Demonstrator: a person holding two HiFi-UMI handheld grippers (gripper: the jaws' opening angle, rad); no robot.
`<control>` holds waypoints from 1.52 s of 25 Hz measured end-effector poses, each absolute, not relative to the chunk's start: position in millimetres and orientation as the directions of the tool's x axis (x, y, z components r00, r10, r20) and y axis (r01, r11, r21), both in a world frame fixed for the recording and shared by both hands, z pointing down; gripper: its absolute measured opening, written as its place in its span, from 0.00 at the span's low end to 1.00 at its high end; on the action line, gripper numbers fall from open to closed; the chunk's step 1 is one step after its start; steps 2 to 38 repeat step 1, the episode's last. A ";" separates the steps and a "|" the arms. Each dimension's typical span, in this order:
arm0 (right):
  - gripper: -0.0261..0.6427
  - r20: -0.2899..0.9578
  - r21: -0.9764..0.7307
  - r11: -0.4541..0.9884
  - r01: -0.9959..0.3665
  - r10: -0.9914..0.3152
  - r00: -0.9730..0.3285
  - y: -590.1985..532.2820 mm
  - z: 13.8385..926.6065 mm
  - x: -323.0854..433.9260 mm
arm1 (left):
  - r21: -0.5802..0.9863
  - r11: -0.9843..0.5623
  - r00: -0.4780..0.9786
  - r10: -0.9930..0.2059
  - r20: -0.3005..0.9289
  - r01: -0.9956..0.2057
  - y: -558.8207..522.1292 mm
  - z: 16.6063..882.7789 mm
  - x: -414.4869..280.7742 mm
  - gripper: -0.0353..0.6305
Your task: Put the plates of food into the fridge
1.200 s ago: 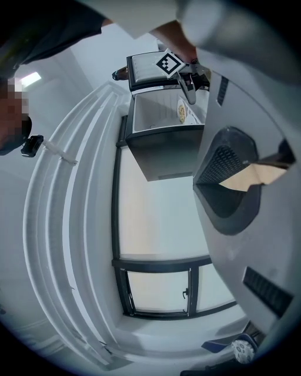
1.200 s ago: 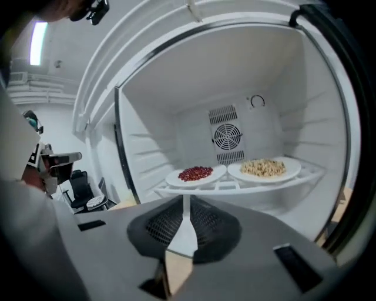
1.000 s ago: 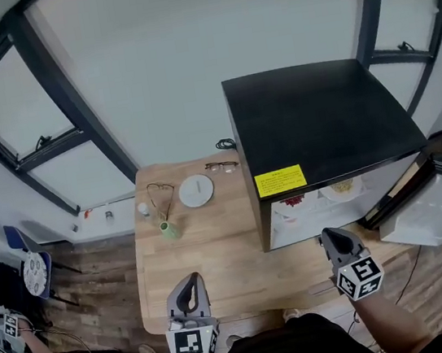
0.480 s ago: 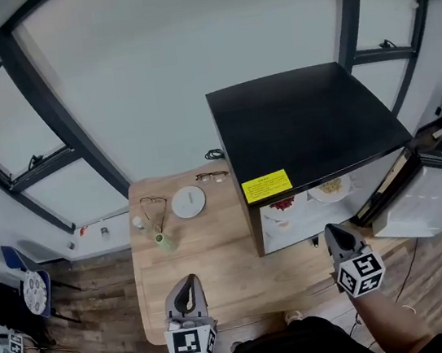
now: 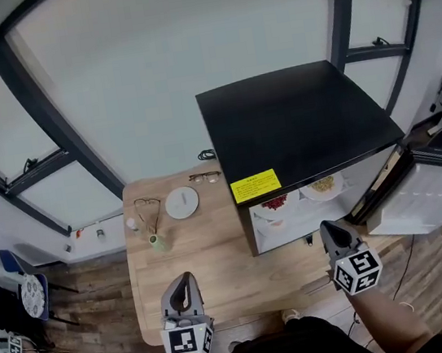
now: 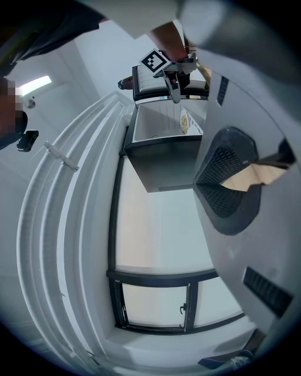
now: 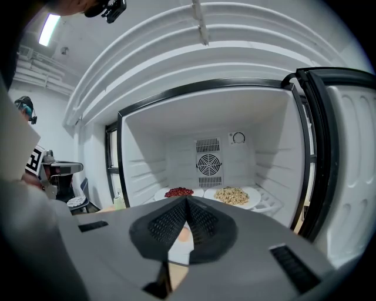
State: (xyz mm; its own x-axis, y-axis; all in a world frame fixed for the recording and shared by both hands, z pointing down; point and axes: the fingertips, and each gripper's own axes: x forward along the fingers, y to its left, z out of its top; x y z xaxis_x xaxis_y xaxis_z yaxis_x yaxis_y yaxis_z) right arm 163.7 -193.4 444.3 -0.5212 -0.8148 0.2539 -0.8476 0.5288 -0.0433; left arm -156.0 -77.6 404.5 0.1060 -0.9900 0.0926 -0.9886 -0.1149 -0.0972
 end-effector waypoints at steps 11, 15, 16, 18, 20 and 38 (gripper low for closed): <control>0.07 0.253 -0.045 0.528 -0.848 -0.815 -0.521 -194.0 443.8 164.5 | -0.097 -0.113 0.104 -0.990 0.092 -0.989 -78.3 404.4 -156.3 0.06; 0.07 0.253 -0.045 0.528 -0.848 -0.815 -0.521 -194.0 443.8 164.5 | -0.097 -0.113 0.104 -0.990 0.092 -0.989 -78.3 404.4 -156.3 0.06; 0.07 0.253 -0.045 0.528 -0.848 -0.815 -0.521 -194.0 443.8 164.5 | -0.097 -0.113 0.104 -0.990 0.092 -0.989 -78.3 404.4 -156.3 0.06; 0.07 0.253 -0.045 0.528 -0.848 -0.815 -0.521 -194.0 443.8 164.5 | -0.097 -0.113 0.104 -0.990 0.092 -0.989 -78.3 404.4 -156.3 0.06; 0.07 0.253 -0.045 0.528 -0.848 -0.815 -0.521 -194.0 443.8 164.5 | -0.097 -0.113 0.104 -0.990 0.092 -0.989 -78.3 404.4 -156.3 0.06; 0.07 0.253 -0.045 0.528 -0.848 -0.815 -0.521 -194.0 443.8 164.5 | -0.097 -0.113 0.104 -0.990 0.092 -0.989 -78.3 404.4 -156.3 0.06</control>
